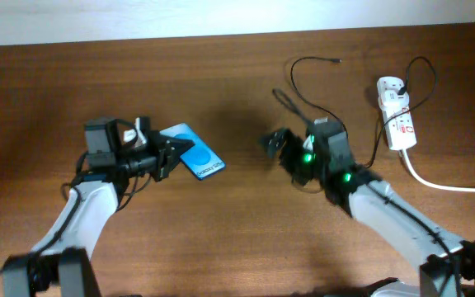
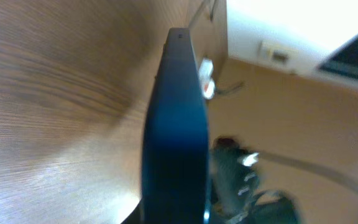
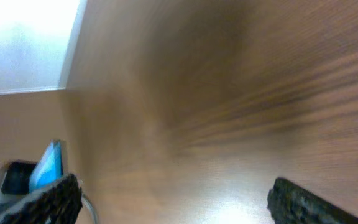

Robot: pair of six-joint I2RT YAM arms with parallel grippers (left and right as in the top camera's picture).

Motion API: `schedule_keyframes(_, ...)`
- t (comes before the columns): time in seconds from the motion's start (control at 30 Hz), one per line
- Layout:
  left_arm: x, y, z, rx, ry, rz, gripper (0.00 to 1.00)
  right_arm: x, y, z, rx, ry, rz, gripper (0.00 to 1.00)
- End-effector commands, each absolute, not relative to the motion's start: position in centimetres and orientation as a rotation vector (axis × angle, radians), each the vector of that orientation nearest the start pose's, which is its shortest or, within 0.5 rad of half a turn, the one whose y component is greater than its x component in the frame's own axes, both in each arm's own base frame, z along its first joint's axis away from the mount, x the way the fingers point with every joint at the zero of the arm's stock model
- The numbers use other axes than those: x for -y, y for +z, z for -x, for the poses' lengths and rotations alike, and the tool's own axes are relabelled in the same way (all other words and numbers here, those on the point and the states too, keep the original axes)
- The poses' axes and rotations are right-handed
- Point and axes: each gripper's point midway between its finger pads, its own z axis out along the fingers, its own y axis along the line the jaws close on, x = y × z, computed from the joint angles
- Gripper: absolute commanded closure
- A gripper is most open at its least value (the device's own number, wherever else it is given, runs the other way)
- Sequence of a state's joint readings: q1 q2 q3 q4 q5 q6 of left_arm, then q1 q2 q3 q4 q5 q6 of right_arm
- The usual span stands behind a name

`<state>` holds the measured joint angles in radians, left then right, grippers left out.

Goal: Plug charger to phone and switch on socket
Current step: 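Grasp the black cable's USB-C end with the right gripper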

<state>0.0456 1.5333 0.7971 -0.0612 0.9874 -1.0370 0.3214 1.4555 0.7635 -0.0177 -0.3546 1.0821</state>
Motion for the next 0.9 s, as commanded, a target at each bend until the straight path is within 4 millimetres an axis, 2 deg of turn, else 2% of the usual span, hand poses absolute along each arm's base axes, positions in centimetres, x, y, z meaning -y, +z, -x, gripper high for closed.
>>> schedule_keyframes(0.0, 15.2, 14.3, -34.6, -2.391, -1.801, 0.633, 1.0, -13.7, 18.7, -40.5, -2.258, 0.682, -0.582, 0.02)
schedule_keyframes(0.07, 15.3, 14.0, -34.7, -2.392, -1.782, 0.603, 1.0, -11.8, 22.4, -44.2, -2.163, 0.41, -0.37, 0.02)
schedule_keyframes(0.13, 15.3, 14.0, -34.6, -2.391, -1.776, 0.581, 1.0, -10.8, 21.6, -46.5, -2.162, 0.276, -0.341, 0.02)
schedule_keyframes(0.2, 15.3, 14.1, -34.5, -2.391, -1.786, 0.576, 1.0, -10.3, 19.0, -49.1, -2.201, 0.209, -0.34, 0.02)
schedule_keyframes(0.27, 15.4, 14.2, -34.5, -2.391, -1.795, 0.571, 1.0, -9.3, 15.3, -52.3, -2.253, 0.162, -0.38, 0.02)
schedule_keyframes(0.37, 15.6, 14.2, -34.4, -2.392, -1.788, 0.537, 1.0, -8.2, 12.0, -56.3, -2.277, 0.137, -0.42, 0.01)
schedule_keyframes(0.47, 15.7, 14.2, -34.3, -2.394, -1.788, 0.527, 1.0, -8.9, 8.2, -58.9, -2.311, 0.156, -0.415, 0.01)
schedule_keyframes(0.53, 15.7, 14.2, -34.3, -2.394, -1.787, 0.527, 1.0, -9.7, 6.3, -59.6, -2.325, 0.19, -0.4, 0.01)
schedule_keyframes(0.6, 15.7, 14.1, -34.4, -2.394, -1.779, 0.532, 1.0, -10.7, 5.0, -60.0, -2.333, 0.248, -0.376, 0.06)
schedule_keyframes(0.7, 15.6, 13.9, -34.5, -2.396, -1.76, 0.544, 1.0, -10.7, 2.3, -59.6, -2.379, 0.228, -0.379, 0.17)
schedule_keyframes(0.77, 15.6, 13.9, -34.5, -2.397, -1.761, 0.545, 1.0, -10.5, 0.9, -58.9, -2.421, 0.202, -0.375, 0.39)
schedule_keyframes(0.87, 15.5, 13.8, -34.6, -2.398, -1.757, 0.549, 1.0, -10.9, 0.2, -58.0, -2.469, 0.186, -0.364, 0.65)
